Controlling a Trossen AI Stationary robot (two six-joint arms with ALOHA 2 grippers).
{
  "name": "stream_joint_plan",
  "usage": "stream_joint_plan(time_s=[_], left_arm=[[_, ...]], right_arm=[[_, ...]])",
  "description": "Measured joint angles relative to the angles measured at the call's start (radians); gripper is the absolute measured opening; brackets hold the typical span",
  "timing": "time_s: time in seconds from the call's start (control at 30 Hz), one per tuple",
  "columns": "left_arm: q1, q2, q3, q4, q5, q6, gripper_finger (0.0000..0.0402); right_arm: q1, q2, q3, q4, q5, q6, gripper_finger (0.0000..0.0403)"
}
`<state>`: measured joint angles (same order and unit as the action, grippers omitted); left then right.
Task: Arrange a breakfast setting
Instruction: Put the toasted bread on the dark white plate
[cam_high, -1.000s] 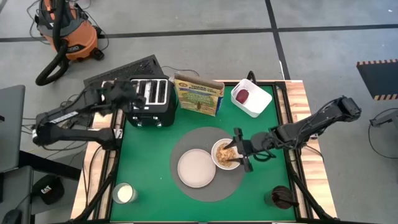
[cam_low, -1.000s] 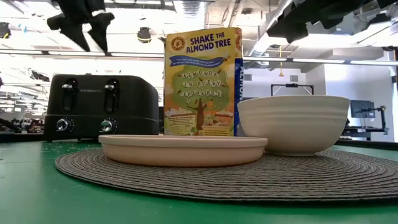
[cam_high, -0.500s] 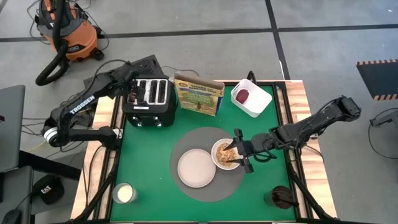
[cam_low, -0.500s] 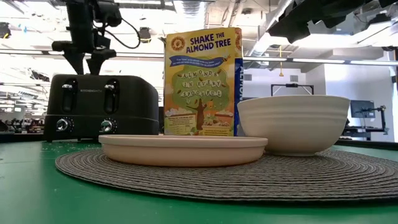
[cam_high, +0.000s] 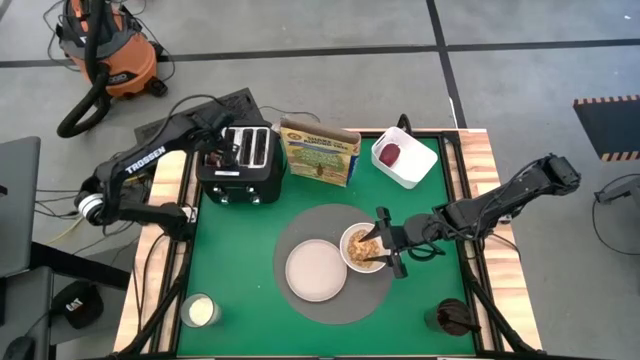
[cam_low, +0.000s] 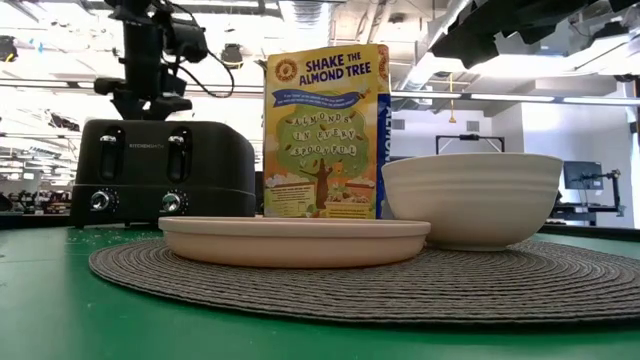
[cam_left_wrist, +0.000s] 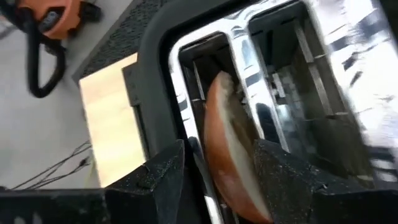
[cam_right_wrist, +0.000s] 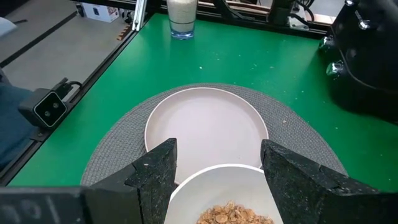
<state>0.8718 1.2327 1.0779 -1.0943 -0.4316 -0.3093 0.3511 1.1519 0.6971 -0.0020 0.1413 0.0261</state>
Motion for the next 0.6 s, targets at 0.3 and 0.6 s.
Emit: stream_joint_plan(time_s=[0.3, 0.6], left_arm=[[0.001, 0.011, -0.003, 0.0, 0.01, 0.006, 0.0141], [0.001, 0.008, -0.003, 0.005, 0.009, 0.011, 0.006]], right_arm=[[0.001, 0.0, 0.0, 0.004, 0.0, 0.001, 0.026], [0.001, 0.0, 0.001, 0.011, 0.0, 0.001, 0.026]])
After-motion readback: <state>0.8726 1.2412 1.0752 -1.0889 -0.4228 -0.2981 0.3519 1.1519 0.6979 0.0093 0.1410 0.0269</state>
